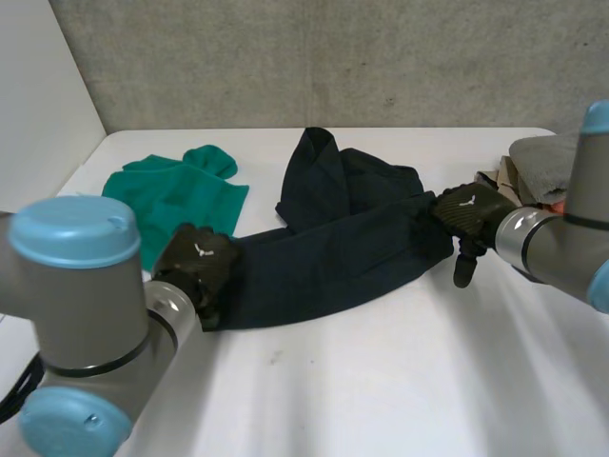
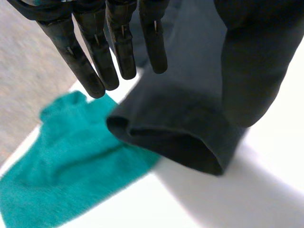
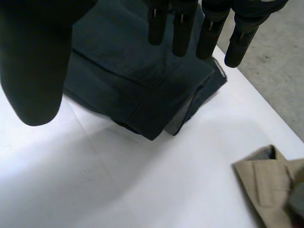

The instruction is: Fold the laundry.

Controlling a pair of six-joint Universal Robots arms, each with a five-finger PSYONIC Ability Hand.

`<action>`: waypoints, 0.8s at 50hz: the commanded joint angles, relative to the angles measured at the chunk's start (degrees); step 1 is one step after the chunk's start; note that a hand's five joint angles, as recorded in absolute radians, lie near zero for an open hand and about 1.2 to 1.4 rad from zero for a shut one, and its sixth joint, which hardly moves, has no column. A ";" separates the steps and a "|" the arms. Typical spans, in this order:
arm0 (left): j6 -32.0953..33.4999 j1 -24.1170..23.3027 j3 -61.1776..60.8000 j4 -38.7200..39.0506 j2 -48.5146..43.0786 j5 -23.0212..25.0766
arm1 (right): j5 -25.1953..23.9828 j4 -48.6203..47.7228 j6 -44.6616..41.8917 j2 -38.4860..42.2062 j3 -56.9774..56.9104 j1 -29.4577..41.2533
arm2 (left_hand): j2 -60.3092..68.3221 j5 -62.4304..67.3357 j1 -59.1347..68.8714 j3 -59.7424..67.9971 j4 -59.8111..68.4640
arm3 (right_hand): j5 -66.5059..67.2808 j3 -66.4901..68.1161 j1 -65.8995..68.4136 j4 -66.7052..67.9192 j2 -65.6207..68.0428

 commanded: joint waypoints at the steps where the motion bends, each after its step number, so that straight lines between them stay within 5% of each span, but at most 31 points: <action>1: -0.31 0.40 4.33 0.23 -10.02 0.64 | -4.99 -13.37 -0.82 8.74 -0.98 -1.29 | 6.34 5.76 6.74 6.67 6.15 | 4.52 5.23 5.72 5.33 5.77; 11: 0.39 -0.12 9.25 1.81 -16.27 -1.64 | -5.16 -17.15 -0.47 14.89 -4.23 0.20 | 14.89 14.31 15.29 15.22 14.69 | 15.27 15.98 16.47 16.08 16.52; 16: 1.36 -0.30 11.36 2.25 -16.55 -3.31 | -3.41 -20.23 -0.64 16.30 -5.20 1.34 | 48.17 47.58 48.57 48.50 47.97 | 38.96 39.67 40.15 39.76 40.21; 18: 1.09 -0.30 11.45 2.69 -14.88 -3.66 | -2.36 -20.67 -0.47 16.22 -5.55 1.52 | 49.72 49.14 50.12 50.05 49.53 | 60.76 61.47 61.96 61.57 62.01; 30: -3.83 0.23 14.87 1.38 6.82 -2.35 | 2.48 -12.77 7.00 -1.61 -9.24 -1.03 | 49.72 49.14 50.12 50.05 49.53 | 60.89 61.61 62.09 61.70 62.15; 40: -7.96 1.98 36.39 -11.53 15.01 0.91 | 3.01 -1.08 10.69 -10.41 -26.02 -1.65 | 49.72 49.14 50.12 50.05 49.53 | 60.89 61.61 62.09 61.70 62.15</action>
